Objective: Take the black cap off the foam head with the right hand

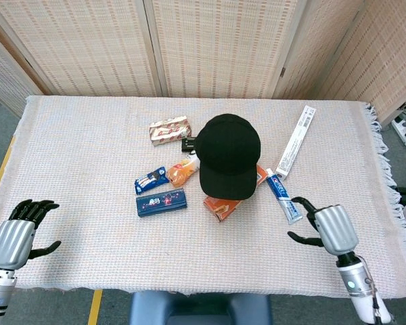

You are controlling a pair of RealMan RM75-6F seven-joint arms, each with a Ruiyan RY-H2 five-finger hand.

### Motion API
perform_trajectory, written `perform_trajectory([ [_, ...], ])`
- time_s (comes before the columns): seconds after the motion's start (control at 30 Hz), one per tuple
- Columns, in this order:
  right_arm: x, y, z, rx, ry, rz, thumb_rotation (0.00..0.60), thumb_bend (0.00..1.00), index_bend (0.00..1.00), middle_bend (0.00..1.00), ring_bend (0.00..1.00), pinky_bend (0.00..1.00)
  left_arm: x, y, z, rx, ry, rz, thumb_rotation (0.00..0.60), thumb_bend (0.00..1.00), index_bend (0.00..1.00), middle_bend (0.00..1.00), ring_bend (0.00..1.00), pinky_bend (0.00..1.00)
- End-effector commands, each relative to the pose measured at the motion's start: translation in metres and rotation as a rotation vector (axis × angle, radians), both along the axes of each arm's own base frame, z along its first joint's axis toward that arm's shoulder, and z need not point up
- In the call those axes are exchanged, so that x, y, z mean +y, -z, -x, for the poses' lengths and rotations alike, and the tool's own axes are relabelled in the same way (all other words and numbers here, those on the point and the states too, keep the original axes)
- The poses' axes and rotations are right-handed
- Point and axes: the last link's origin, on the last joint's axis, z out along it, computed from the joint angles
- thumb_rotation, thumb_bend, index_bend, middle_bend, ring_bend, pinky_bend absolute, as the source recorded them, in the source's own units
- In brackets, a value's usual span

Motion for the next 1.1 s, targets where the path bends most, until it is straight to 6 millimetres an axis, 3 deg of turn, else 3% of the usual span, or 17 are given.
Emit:
perform_trajectory([
  [0.03,-0.019,0.016,-0.017,-0.022,-0.036,0.007,0.506,0.0,0.35,1.0,1.0,1.0,0.0,0.0,0.0,0.001,0.001,-0.001,0.6,0.1,0.28,0.26,0.23,0.18],
  [0.2,-0.042,0.036,-0.04,-0.057,-0.079,0.017,0.547,0.0,0.39,1.0,1.0,1.0,0.001,-0.002,0.0,0.003,0.002,-0.003,0.6,0.1,0.28,0.26,0.23,0.18],
  [0.43,-0.066,0.055,-0.062,-0.09,-0.119,0.03,0.549,0.03,0.42,1.0,1.0,1.0,0.003,-0.001,0.002,0.0,0.0,-0.001,0.6,0.1,0.28,0.26,0.23,0.18],
  [0.83,-0.084,0.075,-0.071,-0.092,-0.151,0.056,0.556,0.11,0.46,1.0,1.0,1.0,0.004,-0.002,0.007,-0.015,-0.015,0.0,0.6,0.1,0.28,0.26,0.23,0.18],
  [0.97,-0.086,0.078,-0.071,-0.105,-0.153,0.059,0.559,0.21,0.5,1.0,1.0,1.0,0.005,-0.002,0.007,-0.019,-0.014,0.001,0.6,0.1,0.28,0.26,0.23,0.18],
  [1.1,-0.088,0.081,-0.072,-0.134,-0.161,0.072,0.576,0.49,0.64,1.0,1.0,1.0,0.004,-0.002,0.009,-0.024,-0.021,0.016,0.6,0.1,0.28,0.26,0.23,0.18],
])
